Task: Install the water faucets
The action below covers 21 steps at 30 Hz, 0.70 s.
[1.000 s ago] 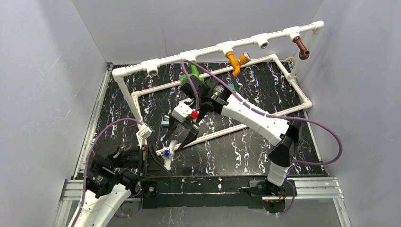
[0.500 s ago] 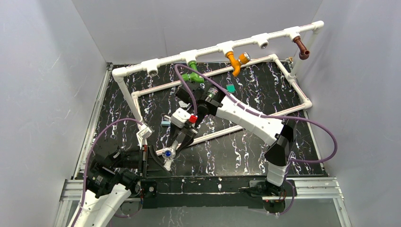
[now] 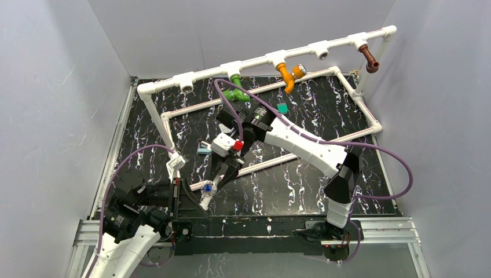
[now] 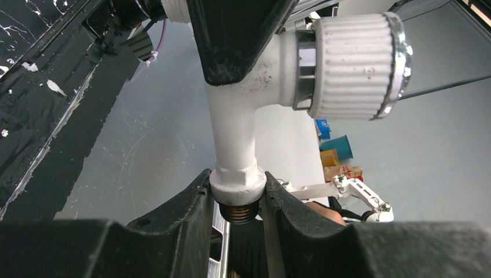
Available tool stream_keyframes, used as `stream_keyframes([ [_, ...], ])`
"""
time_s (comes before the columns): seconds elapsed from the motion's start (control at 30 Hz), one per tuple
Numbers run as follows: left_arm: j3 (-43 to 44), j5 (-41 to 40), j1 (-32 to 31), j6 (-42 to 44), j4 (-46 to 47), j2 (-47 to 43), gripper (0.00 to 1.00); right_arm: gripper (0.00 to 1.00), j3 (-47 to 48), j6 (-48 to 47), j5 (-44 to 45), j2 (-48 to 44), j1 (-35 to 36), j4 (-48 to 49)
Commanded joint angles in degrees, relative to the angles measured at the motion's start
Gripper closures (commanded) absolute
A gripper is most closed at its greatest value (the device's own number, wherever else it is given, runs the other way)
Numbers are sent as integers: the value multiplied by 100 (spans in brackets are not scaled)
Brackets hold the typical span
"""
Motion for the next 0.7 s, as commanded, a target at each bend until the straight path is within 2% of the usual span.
stream_keyframes([
  [0.0,362,-106,-33,447,-62,127,67,99,-271,-4,-42,-312,40,77],
  [0.1,487,-284,-33,808,-401,196,50,99,-790,589,45,-714,41,723],
  [0.17,553,-431,-33,984,-571,240,42,99,-1324,1425,194,-1109,42,1623],
  [0.27,625,-718,-33,1173,-713,311,35,99,-2420,3166,574,-1928,41,3645],
  [0.4,813,-1165,-33,1527,-1029,391,32,99,-3914,5297,1396,-3146,37,6301],
  [0.5,992,-1671,-33,1927,-1419,469,31,99,-4511,6027,2012,-3661,42,7004],
  [0.67,1166,-2423,-33,2104,-1491,521,31,99,-4734,6771,3017,-3998,39,6981],
])
